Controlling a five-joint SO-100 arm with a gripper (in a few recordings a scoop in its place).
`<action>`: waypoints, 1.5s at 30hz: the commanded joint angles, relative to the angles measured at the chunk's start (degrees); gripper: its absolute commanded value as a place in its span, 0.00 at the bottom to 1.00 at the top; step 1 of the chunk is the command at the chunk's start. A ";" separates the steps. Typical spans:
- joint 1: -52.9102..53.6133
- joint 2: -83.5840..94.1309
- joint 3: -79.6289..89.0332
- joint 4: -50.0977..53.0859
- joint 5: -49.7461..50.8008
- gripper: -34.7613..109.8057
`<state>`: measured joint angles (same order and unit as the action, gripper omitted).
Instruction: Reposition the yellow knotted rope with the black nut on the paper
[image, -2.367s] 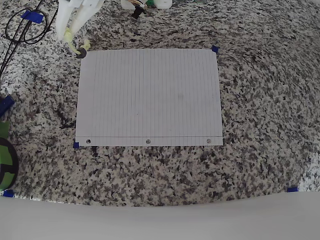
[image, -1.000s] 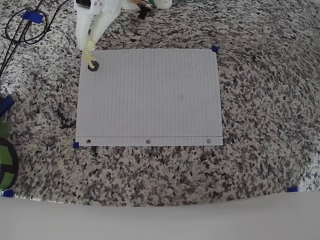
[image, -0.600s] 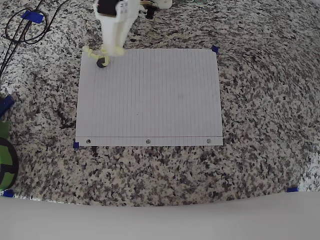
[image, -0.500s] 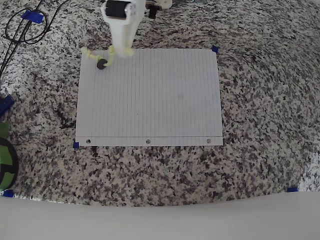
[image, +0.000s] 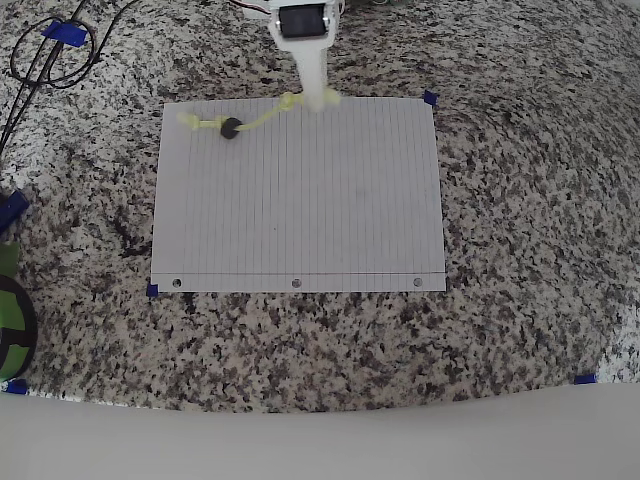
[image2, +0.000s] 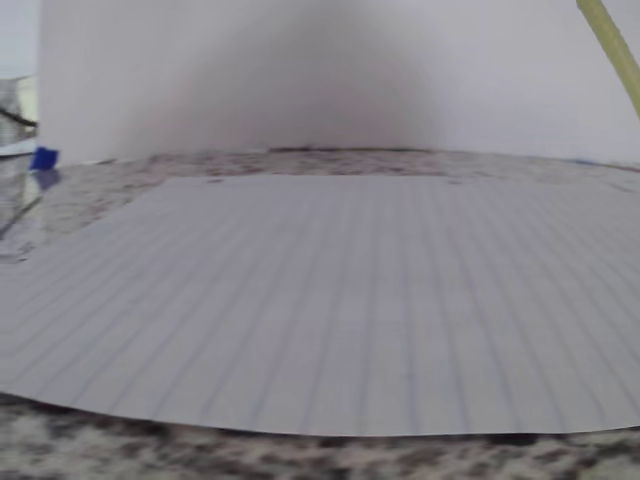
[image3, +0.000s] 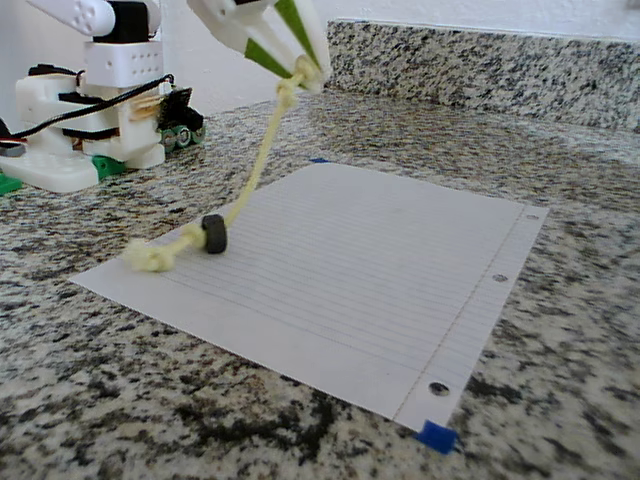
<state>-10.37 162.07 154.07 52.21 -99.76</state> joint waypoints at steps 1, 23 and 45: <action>-3.78 2.02 -0.44 1.23 0.62 0.24; -10.55 8.53 6.06 5.27 1.14 0.82; 9.67 -9.40 -0.70 6.33 1.14 0.72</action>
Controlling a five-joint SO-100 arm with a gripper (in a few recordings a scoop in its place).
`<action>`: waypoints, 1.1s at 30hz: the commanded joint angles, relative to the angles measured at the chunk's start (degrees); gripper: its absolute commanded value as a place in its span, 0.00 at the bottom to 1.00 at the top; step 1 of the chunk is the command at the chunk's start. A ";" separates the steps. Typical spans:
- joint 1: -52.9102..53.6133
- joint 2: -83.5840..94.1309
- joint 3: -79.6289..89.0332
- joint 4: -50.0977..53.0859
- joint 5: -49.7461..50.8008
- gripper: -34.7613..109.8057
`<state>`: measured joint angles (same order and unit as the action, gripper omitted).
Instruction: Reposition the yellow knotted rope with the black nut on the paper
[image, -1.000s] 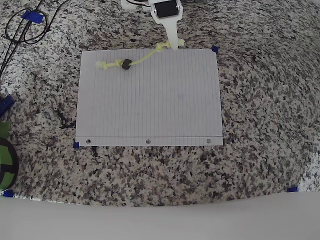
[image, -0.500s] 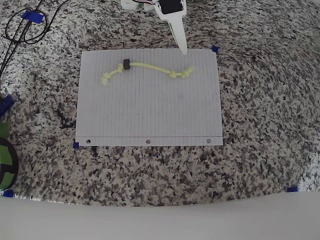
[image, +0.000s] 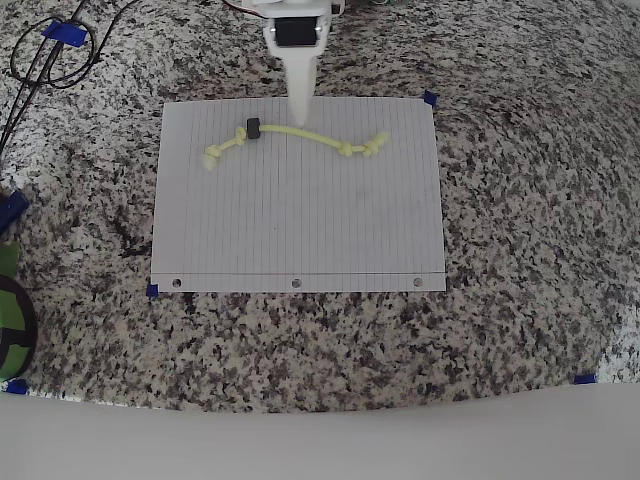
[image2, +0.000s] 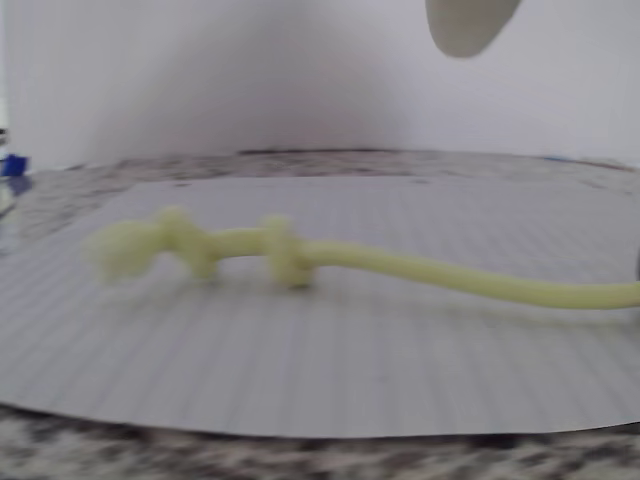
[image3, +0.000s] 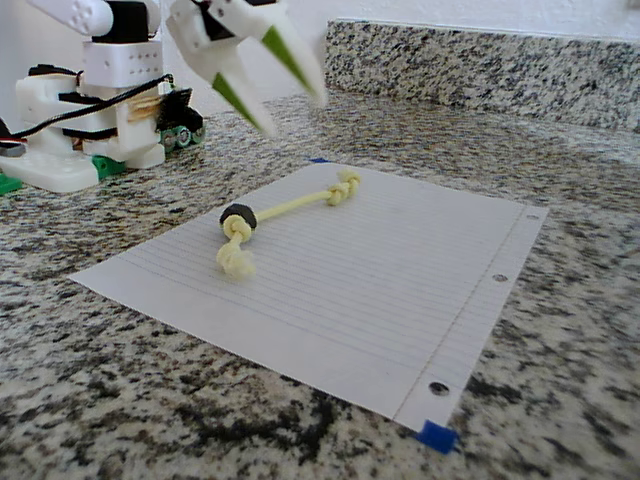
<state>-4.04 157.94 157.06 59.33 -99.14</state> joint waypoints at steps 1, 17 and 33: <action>4.39 -7.29 -4.48 -0.88 0.53 0.72; 15.21 -35.42 -18.72 -5.01 33.66 0.72; 24.17 -50.62 -33.31 3.25 57.57 0.62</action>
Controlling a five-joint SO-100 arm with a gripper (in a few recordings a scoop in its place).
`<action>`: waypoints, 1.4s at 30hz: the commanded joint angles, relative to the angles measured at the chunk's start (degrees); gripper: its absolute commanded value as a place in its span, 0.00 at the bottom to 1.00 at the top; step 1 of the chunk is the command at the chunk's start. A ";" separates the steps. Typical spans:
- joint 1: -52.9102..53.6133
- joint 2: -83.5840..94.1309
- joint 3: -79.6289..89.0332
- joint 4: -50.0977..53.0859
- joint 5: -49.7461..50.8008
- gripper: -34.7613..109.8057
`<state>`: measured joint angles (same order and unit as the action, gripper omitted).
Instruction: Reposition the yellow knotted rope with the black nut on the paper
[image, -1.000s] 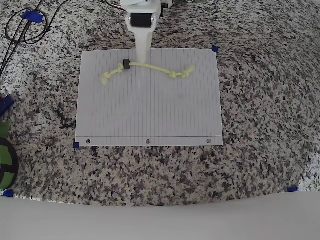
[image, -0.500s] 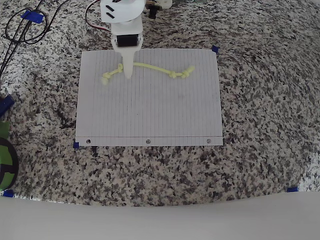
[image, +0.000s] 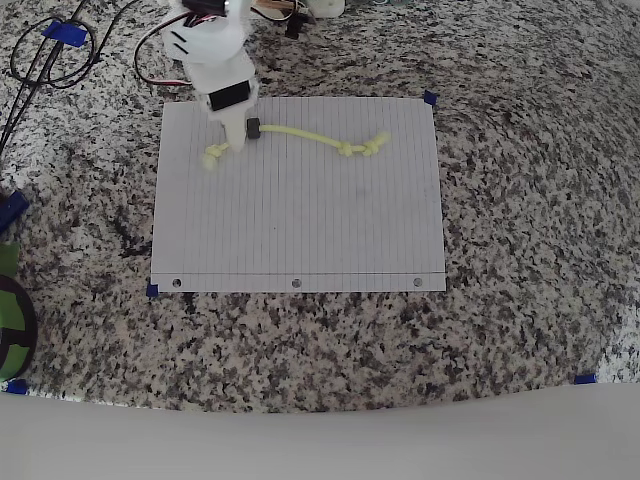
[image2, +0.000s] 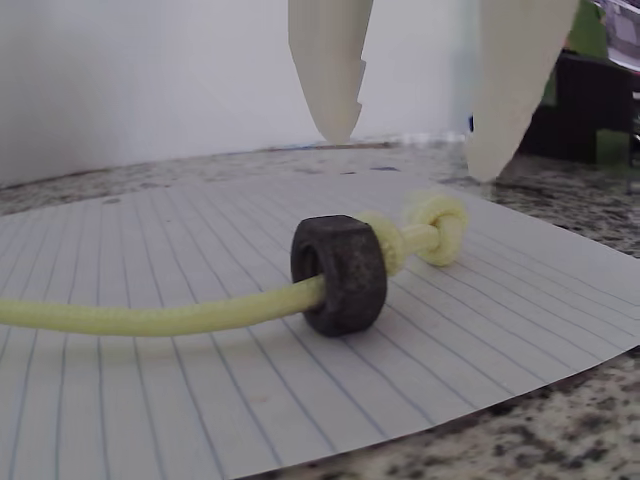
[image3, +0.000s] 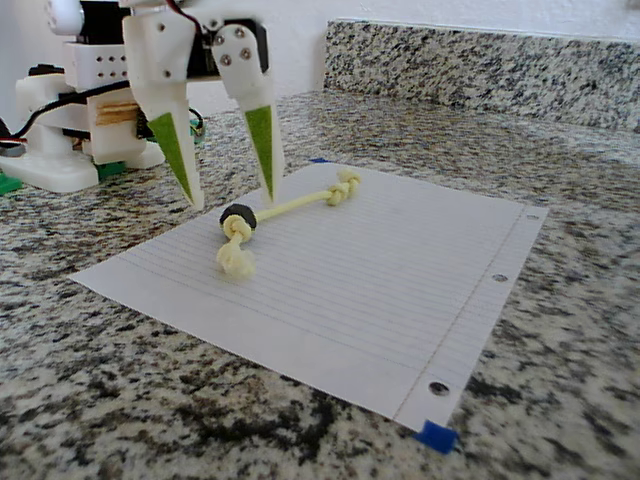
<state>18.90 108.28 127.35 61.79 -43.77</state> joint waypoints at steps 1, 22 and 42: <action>1.49 -1.67 -4.39 0.97 2.90 0.62; 2.20 -14.50 -9.40 -4.13 8.09 0.55; 2.20 -16.61 -9.32 -6.06 7.82 0.40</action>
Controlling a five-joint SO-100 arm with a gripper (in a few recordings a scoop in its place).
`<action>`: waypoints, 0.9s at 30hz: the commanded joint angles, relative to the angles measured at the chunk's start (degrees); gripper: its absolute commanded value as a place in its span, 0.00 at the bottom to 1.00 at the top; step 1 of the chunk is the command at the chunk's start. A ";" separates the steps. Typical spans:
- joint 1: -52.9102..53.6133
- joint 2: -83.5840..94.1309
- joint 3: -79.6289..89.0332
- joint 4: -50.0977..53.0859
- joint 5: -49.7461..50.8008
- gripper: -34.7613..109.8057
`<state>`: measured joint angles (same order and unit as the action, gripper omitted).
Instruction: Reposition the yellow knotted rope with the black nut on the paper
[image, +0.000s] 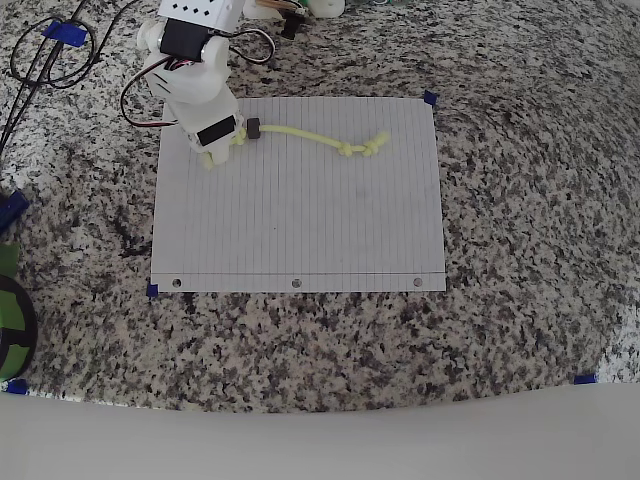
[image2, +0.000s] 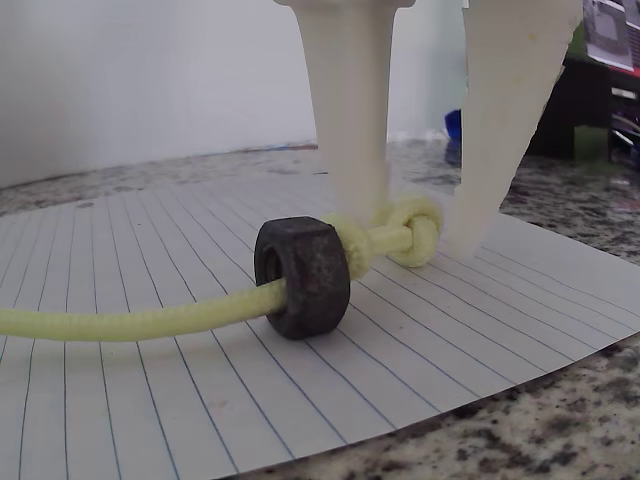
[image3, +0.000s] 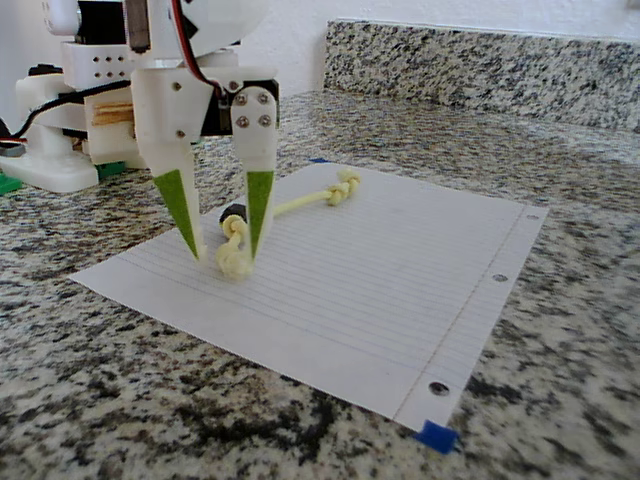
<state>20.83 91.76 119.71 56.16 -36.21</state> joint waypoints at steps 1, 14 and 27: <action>0.26 -0.18 -1.67 -0.53 0.18 0.34; 1.67 3.69 -1.49 -0.88 -4.66 0.24; 9.32 25.22 -1.23 -1.76 -30.41 0.24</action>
<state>29.09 111.36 119.71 53.70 -61.70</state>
